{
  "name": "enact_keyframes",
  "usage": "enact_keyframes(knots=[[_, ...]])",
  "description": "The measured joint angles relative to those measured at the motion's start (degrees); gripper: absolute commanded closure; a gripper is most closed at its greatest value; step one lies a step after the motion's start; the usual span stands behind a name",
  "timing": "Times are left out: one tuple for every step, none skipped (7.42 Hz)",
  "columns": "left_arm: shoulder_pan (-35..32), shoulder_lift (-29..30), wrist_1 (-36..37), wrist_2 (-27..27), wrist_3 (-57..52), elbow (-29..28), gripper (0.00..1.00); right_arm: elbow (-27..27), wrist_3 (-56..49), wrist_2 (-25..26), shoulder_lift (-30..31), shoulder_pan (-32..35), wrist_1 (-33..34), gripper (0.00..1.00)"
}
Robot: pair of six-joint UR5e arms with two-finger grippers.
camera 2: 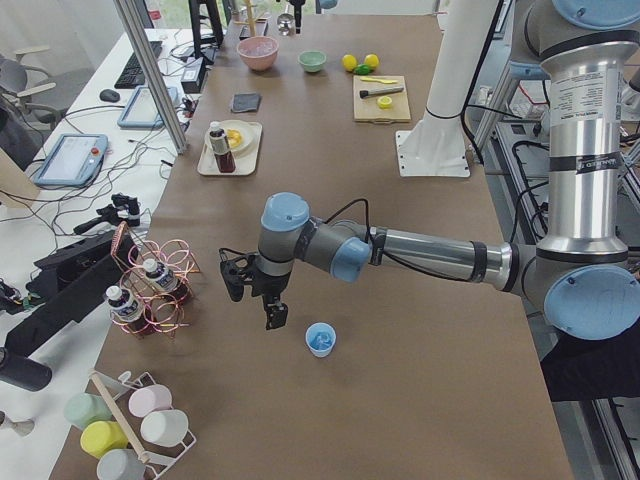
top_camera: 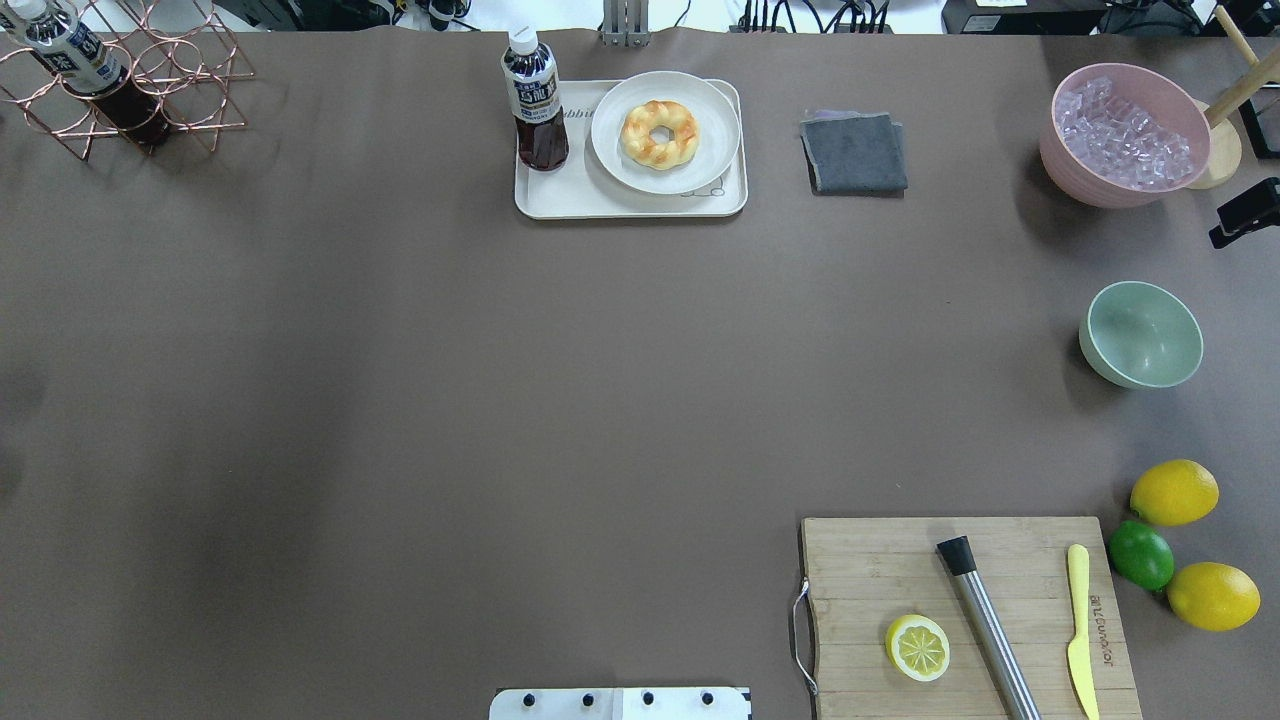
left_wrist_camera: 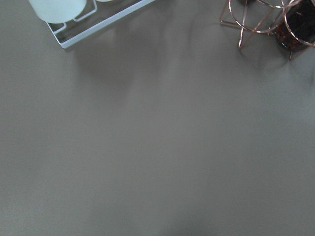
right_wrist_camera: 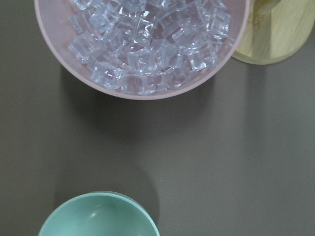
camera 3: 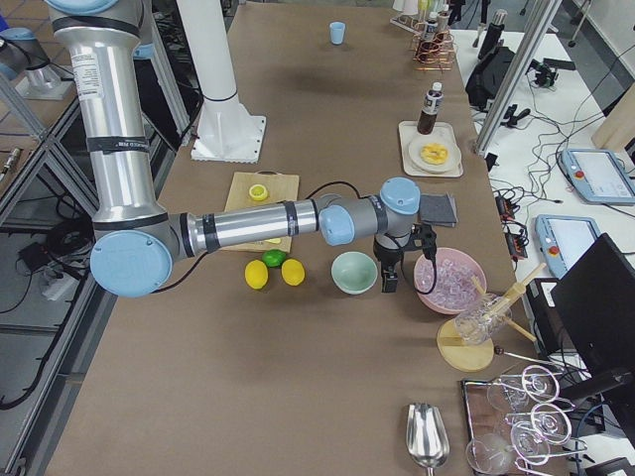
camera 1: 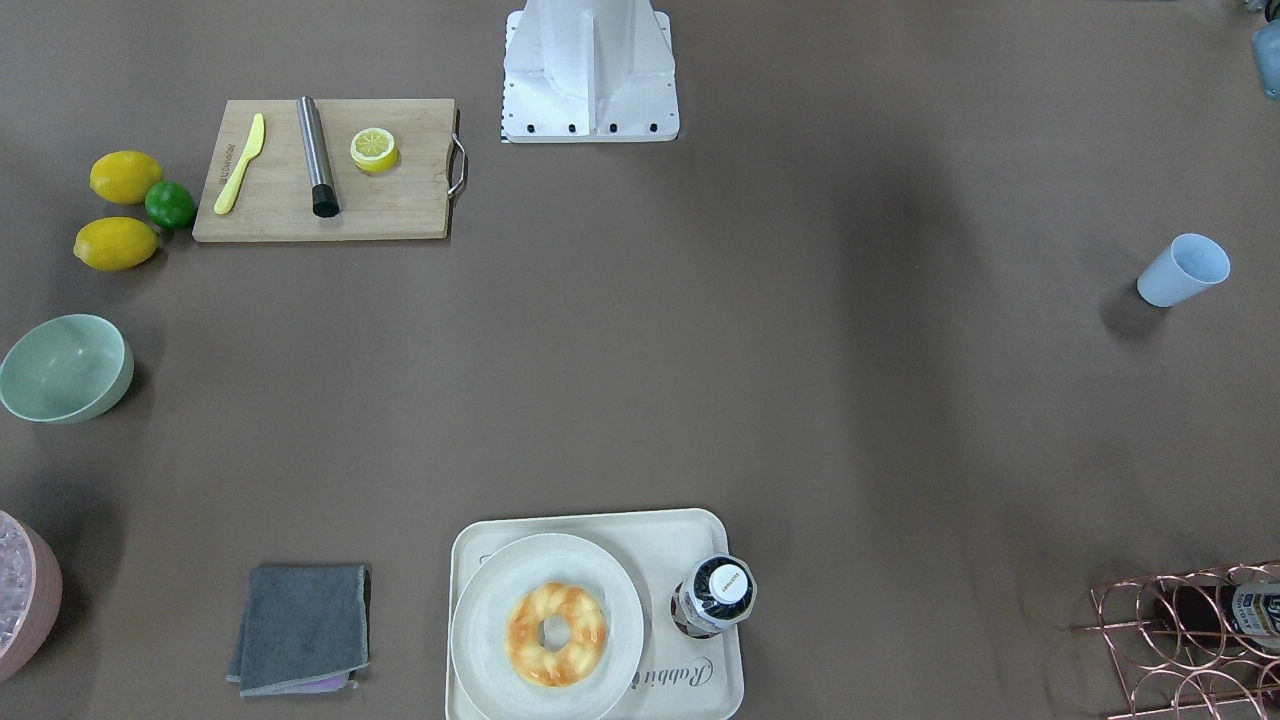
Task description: Pour ice into bowl
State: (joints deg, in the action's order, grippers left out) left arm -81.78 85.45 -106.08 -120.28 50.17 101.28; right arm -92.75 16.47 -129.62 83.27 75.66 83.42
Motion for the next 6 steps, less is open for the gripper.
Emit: enact_keyframes(knots=[[3.23,-0.13,-0.05,3.70,8.39,1.71,0.05,-0.01,0.02,0.58,-0.06,-1.26,-0.76,0.01],[7.91,-0.14,-0.11,8.34,18.02,3.33,0.05,0.05,-0.04,0.96,0.04,-2.38,-1.94,0.01],[13.16,0.02,-0.07,13.30,27.33,4.73,0.06,0.66,-0.11,1.21,0.23,-3.35,-4.01,0.01],[17.56,0.04,0.63,17.42,34.96,6.40,0.06,1.73,-0.25,1.38,0.42,-4.14,-6.42,0.01],[21.76,0.18,3.29,21.69,41.34,7.81,0.06,2.77,-0.38,1.58,0.58,-4.80,-8.77,0.01],[24.74,0.70,7.70,24.96,45.70,9.21,0.06,3.40,-0.48,1.72,0.83,-5.33,-10.21,0.02]])
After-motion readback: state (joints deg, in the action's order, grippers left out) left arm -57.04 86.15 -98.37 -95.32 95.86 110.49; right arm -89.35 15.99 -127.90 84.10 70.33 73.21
